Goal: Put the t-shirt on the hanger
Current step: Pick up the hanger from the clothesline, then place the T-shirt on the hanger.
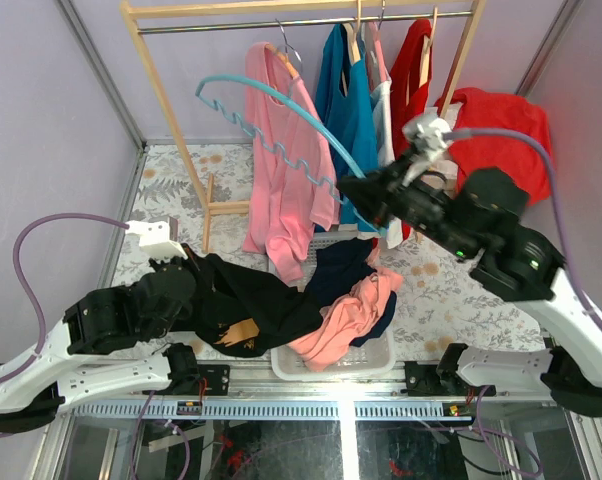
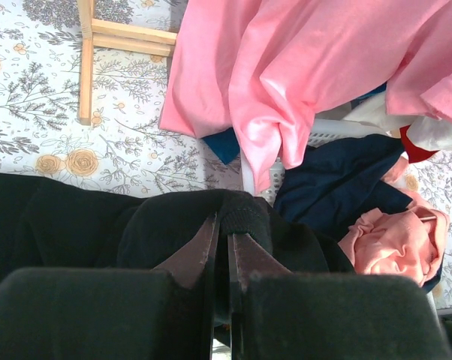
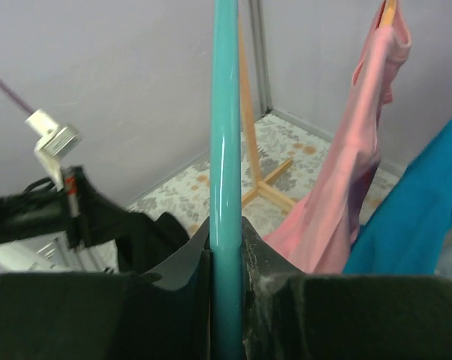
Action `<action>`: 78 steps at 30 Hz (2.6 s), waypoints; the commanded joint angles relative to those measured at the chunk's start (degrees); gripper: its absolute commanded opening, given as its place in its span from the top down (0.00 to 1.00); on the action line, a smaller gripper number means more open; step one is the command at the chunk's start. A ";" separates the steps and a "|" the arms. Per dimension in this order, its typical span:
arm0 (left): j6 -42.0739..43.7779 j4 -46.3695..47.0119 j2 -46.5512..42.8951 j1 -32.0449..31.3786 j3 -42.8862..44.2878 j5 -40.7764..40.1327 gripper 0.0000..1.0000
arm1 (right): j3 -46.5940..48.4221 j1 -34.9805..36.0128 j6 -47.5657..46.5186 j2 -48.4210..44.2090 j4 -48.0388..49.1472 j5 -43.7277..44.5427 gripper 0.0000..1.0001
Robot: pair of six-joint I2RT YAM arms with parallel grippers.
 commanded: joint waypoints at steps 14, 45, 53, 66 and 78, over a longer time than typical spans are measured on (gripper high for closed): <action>1.62 2.07 8.01 0.14 4.88 -3.50 1.00 | -14.03 -0.07 11.06 -28.94 -20.29 -13.61 1.00; 2.87 3.03 12.84 0.24 9.29 -5.61 1.00 | -25.73 -0.04 16.37 -35.37 -21.47 -23.31 1.00; 2.88 3.94 11.73 0.23 7.27 -5.00 1.00 | -21.31 -0.08 16.89 -36.84 -22.89 -24.17 1.00; 4.03 6.32 14.03 0.26 6.59 -4.74 0.99 | -15.75 -0.11 14.17 -35.38 -29.21 -22.88 1.00; 5.24 7.54 15.28 0.27 8.40 -4.01 0.99 | -23.65 -0.11 15.49 -35.54 -22.98 -26.05 1.00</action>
